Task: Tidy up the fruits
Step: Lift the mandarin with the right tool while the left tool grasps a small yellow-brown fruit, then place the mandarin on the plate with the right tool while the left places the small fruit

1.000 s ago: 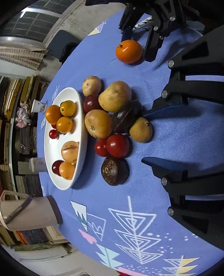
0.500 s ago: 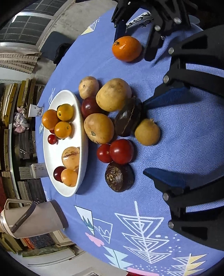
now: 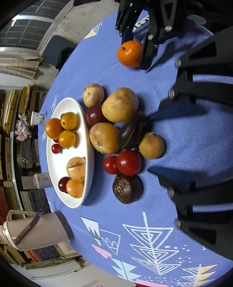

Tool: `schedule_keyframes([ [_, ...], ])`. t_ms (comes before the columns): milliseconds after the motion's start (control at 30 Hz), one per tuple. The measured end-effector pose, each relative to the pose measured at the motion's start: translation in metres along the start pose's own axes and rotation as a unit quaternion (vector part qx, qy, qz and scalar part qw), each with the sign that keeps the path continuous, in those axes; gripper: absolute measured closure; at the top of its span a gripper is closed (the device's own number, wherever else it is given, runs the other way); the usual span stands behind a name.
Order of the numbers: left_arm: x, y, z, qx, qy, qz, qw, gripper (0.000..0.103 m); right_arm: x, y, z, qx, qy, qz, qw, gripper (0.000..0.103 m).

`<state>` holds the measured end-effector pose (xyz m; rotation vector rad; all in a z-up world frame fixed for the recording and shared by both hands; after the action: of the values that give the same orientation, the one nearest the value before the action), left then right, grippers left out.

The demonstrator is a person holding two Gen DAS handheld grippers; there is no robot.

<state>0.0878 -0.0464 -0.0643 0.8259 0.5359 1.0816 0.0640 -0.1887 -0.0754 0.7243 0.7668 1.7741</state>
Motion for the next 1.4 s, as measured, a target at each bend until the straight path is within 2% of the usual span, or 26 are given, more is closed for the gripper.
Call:
schedule_keyframes([
  [33,-0.001,0.0,0.0,-0.002,-0.001,-0.001,1.0,0.066,0.0,0.0,0.0,0.0,0.002,-0.002,1.0,0.058],
  [100,-0.001,0.0,0.001,-0.007,0.001,0.001,1.0,0.074,-0.002,0.001,0.0,-0.003,-0.001,0.0,1.0,0.058],
  [300,0.003,-0.001,0.003,-0.006,0.02,-0.014,0.9997,0.074,-0.002,0.001,0.0,-0.008,-0.006,0.002,1.0,0.058],
  [500,0.007,0.007,0.003,-0.013,0.028,-0.003,0.9995,0.074,-0.004,0.005,-0.002,-0.01,-0.01,0.009,1.0,0.058],
  [733,0.011,0.032,0.013,-0.043,0.018,0.009,0.9989,0.074,-0.004,0.024,0.006,-0.034,-0.01,0.019,0.999,0.059],
  [1133,0.017,0.049,0.056,-0.081,-0.005,0.025,0.9964,0.074,0.007,0.059,0.074,-0.097,0.029,0.032,0.994,0.058],
  [1267,0.024,0.047,0.077,-0.089,-0.005,0.033,0.9955,0.074,0.012,0.049,0.102,-0.095,0.031,0.045,0.994,0.058],
  [1400,0.032,0.035,0.095,-0.086,-0.003,0.045,0.9952,0.074,0.017,0.021,0.13,-0.08,0.03,0.05,0.995,0.058],
])
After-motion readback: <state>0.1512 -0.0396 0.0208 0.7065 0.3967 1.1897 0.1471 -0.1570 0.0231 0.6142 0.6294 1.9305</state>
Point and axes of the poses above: each gripper's, at about its wrist camera, not at the fingertips, and y roughly against the way its jaws point, x to its left, z to its top, the point moved 4 cm from there along -y, roughly the way its jaws point, and after that the axes turned 2 degrees about x, right-handed, at the moved point
